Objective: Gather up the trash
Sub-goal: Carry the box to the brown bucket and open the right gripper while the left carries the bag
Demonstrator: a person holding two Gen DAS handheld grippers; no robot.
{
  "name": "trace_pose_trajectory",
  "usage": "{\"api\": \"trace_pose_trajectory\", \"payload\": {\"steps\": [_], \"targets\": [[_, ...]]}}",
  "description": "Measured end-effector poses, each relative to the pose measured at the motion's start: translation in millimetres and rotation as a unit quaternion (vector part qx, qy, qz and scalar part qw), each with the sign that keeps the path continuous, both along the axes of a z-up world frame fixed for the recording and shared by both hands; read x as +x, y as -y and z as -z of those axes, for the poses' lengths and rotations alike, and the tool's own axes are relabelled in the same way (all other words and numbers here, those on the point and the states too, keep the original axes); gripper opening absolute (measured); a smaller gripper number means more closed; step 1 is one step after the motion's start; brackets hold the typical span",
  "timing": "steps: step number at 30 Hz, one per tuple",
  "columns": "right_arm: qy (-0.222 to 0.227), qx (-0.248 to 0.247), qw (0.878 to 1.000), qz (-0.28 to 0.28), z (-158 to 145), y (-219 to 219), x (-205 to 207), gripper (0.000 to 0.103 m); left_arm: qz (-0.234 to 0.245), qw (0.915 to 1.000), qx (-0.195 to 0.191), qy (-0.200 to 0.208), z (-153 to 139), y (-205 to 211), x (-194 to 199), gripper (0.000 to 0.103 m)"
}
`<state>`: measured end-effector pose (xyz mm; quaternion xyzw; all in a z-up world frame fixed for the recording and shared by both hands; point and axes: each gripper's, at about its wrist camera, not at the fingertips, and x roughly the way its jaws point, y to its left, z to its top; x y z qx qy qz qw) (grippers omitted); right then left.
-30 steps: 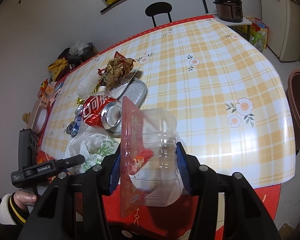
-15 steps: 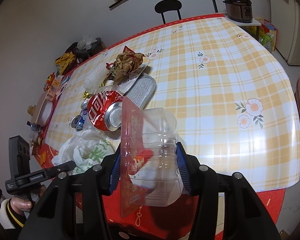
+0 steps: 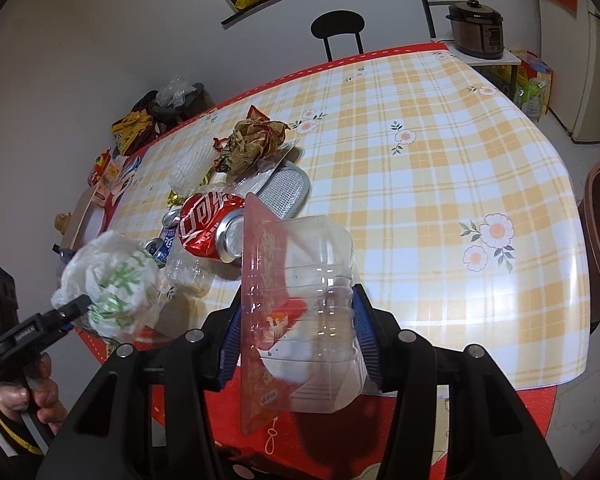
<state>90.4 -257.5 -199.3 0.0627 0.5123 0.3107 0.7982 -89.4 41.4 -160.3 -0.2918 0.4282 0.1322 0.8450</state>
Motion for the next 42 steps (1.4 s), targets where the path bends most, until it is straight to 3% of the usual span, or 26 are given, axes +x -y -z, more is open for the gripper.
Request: {"api": "trace_pose_trajectory", "payload": {"steps": [7,13,24,32,42], "targets": [[0.011,0.006,0.999,0.03,-7,10,-5,0.05,0.029,0.9974,0.052,0.041,-36,-1,10,0.042],[0.026,0.005,0.997,0.074,-19,17,-12,0.05,0.074,0.9935,0.062,0.06,-48,-8,31,0.042],[0.047,-0.009,0.981,0.19,-41,32,-36,0.05,0.172,0.9801,0.054,0.083,-55,-30,66,0.042],[0.068,-0.031,0.962,0.262,-58,48,-65,0.05,0.242,0.9634,0.038,0.108,-57,-29,86,0.042],[0.082,-0.054,0.938,0.332,-70,107,-68,0.05,0.277,0.9545,0.019,0.109,-52,-1,99,0.042]]}}
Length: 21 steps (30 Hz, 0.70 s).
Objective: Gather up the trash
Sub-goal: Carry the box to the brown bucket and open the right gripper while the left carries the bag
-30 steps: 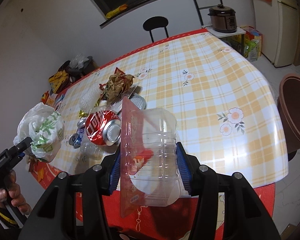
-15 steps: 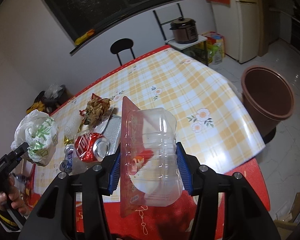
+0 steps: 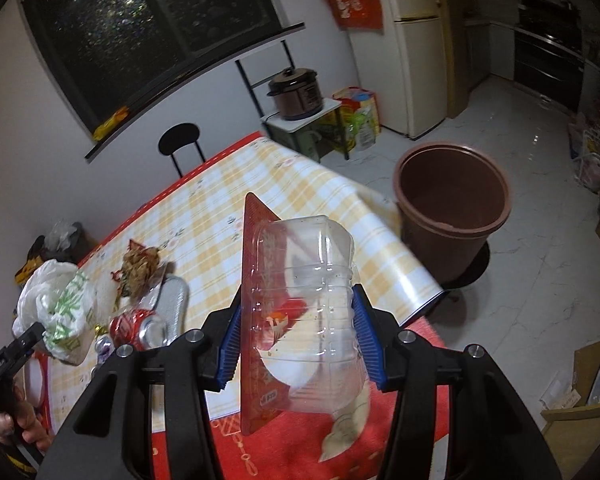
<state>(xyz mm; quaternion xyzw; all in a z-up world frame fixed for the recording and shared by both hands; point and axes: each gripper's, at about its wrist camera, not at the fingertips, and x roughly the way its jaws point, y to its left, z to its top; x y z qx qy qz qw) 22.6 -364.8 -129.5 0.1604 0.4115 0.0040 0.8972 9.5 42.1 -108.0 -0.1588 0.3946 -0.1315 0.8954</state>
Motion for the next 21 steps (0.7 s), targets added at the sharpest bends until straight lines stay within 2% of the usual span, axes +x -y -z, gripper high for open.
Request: {"api": "trace_pose_trajectory", "payload": {"steps": [4,10,13,21], "targets": [[0.006,-0.015,1.0,0.005,2,27,11,0.05,-0.007,1.0,0.002,-0.001,2,17,5,0.042],[0.008,-0.012,1.0,0.008,8,88,42,0.05,-0.018,0.9997,0.014,-0.009,-2,66,21,0.042],[0.006,-0.01,1.0,0.018,17,132,66,0.05,-0.024,0.9994,0.027,-0.003,-7,93,31,0.042],[-0.018,-0.028,0.999,0.032,46,219,138,0.05,-0.045,0.998,0.04,-0.02,-8,158,70,0.042]]}}
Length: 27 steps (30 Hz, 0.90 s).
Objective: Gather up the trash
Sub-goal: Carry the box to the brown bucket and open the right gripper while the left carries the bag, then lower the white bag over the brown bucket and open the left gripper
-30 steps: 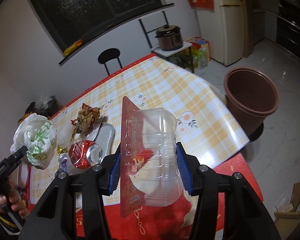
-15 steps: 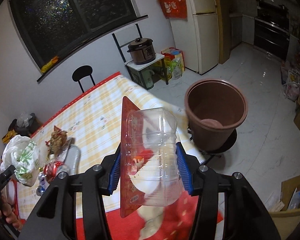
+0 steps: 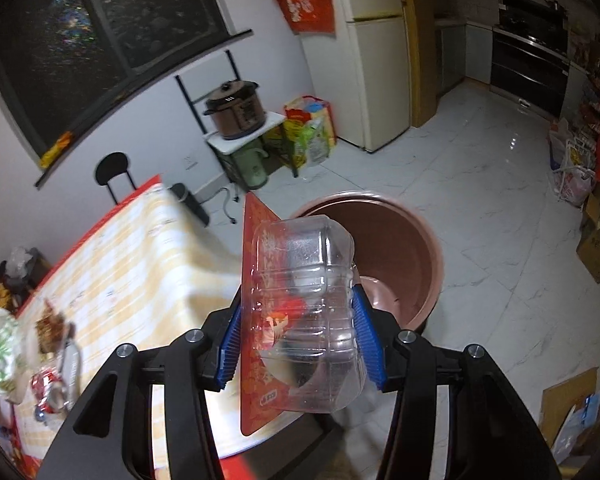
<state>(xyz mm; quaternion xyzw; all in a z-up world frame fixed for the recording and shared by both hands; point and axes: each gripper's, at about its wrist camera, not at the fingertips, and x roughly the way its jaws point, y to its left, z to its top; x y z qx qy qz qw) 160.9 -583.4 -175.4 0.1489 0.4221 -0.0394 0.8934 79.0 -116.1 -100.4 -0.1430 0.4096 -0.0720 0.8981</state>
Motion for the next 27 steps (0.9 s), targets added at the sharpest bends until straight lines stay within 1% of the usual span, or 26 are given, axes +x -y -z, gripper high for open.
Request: {"api": "trace_pose_trajectory", "payload": {"steps": [2,4,10,11,12,13,14,18,20,22,24,27], "targets": [[-0.01,0.002,1.0,0.001,10,16,18,0.05,-0.005,1.0,-0.003,-0.005,2,12,9,0.042],[-0.021,-0.003,1.0,-0.002,20,28,36,0.051,-0.009,0.9999,0.002,-0.01,4,25,16,0.042],[-0.045,-0.011,0.999,-0.002,39,48,65,0.054,-0.014,0.9995,0.012,-0.025,12,49,27,0.042],[-0.048,-0.01,0.999,-0.002,41,50,68,0.056,-0.015,0.9994,0.013,-0.027,14,52,28,0.042],[-0.049,-0.01,0.999,-0.002,41,51,68,0.065,-0.015,0.9994,0.013,-0.029,14,54,28,0.042],[-0.048,-0.01,0.999,0.0,42,53,69,0.07,-0.014,0.9993,0.015,-0.031,15,58,29,0.042],[-0.046,-0.008,0.999,0.001,42,57,70,0.071,-0.014,0.9993,0.016,-0.032,16,59,30,0.042],[-0.04,-0.003,0.999,0.0,38,65,69,0.077,-0.005,0.9994,0.016,-0.032,17,73,38,0.042],[-0.031,-0.005,1.0,0.002,30,72,61,0.084,0.006,0.9994,0.018,-0.03,17,83,44,0.042],[-0.015,0.001,1.0,-0.002,20,78,52,0.093,0.021,0.9991,0.019,-0.03,18,93,52,0.042],[-0.006,0.01,1.0,-0.013,12,85,47,0.098,0.037,0.9987,0.019,-0.031,20,107,60,0.042],[-0.001,-0.002,1.0,-0.02,-1,91,35,0.098,0.067,0.997,0.017,-0.035,23,133,78,0.042]]}}
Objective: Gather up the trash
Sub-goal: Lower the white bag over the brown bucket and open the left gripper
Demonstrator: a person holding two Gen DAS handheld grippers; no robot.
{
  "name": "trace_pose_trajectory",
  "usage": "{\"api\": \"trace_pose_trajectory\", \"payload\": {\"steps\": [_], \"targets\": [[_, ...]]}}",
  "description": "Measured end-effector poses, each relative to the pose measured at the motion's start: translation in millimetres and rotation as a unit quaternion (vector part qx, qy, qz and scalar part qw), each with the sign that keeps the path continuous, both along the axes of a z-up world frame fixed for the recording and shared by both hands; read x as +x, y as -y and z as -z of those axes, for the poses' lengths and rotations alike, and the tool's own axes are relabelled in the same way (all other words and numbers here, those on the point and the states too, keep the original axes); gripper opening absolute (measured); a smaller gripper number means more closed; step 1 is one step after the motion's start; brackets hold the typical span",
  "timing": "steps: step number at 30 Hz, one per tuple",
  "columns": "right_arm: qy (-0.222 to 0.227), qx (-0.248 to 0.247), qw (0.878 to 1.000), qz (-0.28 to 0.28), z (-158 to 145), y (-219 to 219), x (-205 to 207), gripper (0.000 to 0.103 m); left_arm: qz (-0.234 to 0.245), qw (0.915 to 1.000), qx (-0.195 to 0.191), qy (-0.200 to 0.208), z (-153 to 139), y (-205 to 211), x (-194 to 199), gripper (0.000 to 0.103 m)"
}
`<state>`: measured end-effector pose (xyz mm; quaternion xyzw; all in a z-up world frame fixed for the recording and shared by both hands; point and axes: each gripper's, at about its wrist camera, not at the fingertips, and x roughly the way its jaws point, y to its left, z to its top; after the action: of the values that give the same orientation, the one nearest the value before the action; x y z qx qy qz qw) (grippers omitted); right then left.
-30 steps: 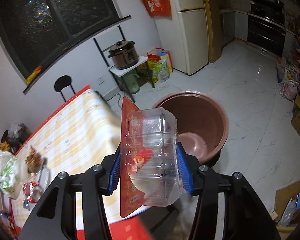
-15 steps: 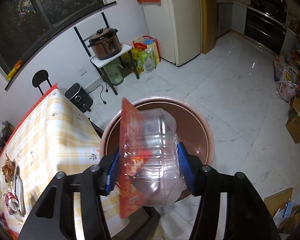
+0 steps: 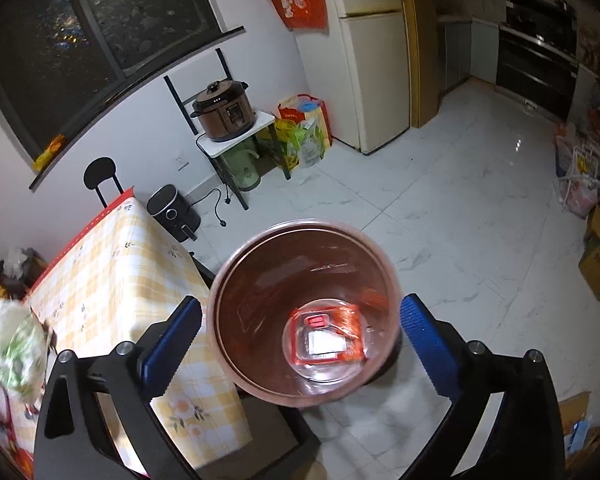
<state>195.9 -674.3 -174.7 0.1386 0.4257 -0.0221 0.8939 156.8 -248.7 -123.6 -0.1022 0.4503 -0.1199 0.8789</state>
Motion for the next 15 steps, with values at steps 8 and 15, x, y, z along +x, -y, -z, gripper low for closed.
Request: {"api": "trace_pose_trajectory", "payload": {"steps": [8,15], "targets": [[0.013,-0.001,0.999,0.03,-15,32,-44,0.098,0.098,0.9949,-0.009,-0.024,20,95,63,0.042],[-0.001,0.0,0.998,0.063,-7,55,-79,0.098,0.174,0.9841,-0.016,-0.029,49,190,117,0.052]]}}
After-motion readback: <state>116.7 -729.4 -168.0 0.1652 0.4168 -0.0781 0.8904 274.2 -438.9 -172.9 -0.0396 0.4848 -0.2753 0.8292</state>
